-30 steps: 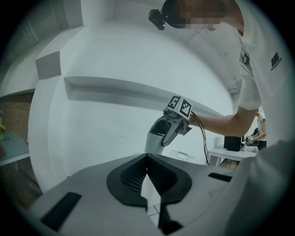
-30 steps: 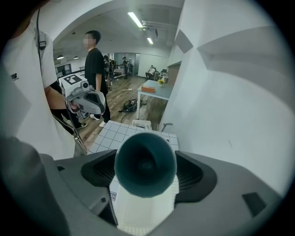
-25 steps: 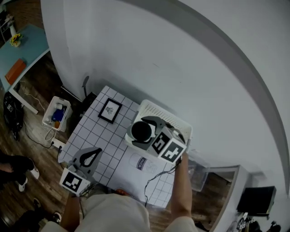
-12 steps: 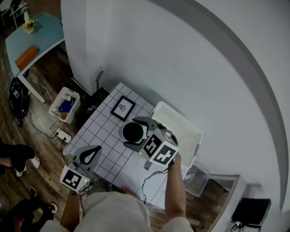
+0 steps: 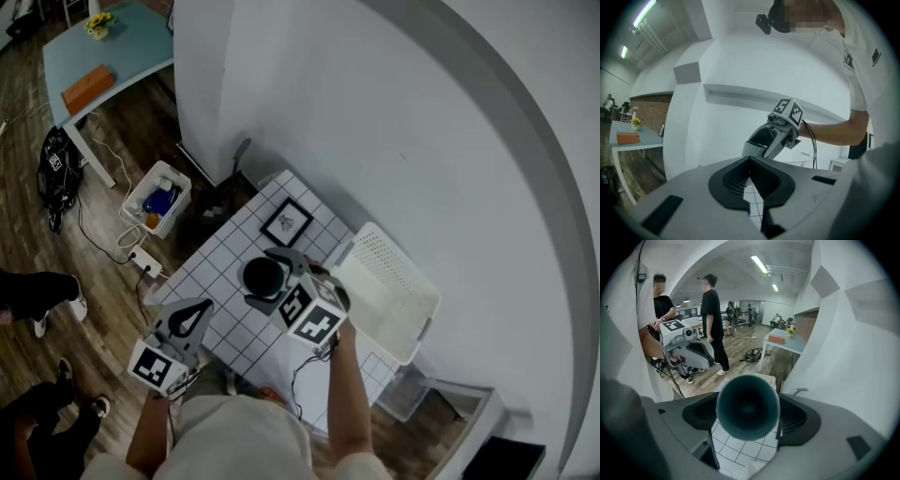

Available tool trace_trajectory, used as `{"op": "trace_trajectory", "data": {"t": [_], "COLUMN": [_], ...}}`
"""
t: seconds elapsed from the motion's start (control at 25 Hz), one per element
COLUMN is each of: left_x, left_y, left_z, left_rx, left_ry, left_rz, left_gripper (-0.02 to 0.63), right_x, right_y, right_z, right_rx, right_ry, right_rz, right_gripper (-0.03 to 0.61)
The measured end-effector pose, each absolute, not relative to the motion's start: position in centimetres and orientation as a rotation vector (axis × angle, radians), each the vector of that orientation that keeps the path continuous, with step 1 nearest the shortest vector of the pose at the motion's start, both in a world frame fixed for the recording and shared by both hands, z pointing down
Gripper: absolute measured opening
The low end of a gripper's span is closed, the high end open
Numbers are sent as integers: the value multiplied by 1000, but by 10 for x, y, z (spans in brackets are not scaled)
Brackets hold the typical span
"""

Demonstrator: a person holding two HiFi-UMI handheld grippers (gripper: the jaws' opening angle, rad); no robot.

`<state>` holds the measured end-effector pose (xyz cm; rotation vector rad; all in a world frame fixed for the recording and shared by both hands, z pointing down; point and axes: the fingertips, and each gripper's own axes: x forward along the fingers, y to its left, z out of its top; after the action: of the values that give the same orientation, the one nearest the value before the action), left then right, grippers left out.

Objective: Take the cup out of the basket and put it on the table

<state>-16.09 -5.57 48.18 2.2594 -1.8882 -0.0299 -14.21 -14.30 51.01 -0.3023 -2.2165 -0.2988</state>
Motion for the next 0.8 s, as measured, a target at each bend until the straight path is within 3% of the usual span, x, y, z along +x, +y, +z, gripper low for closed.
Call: {"op": "trace_trajectory", "data": {"t": [0.8], "left_x": [-197], "left_y": [-14], "left_z": [532], "left_rx": [2056], "left_ry": [-2027], "left_rz": [16], "left_gripper": [2], "right_x": [-181], "right_y": [-90], "right_z": [634], "right_rx": [-453], "right_ry": [-2106], "right_rz": [-251], "right_gripper": [388]}}
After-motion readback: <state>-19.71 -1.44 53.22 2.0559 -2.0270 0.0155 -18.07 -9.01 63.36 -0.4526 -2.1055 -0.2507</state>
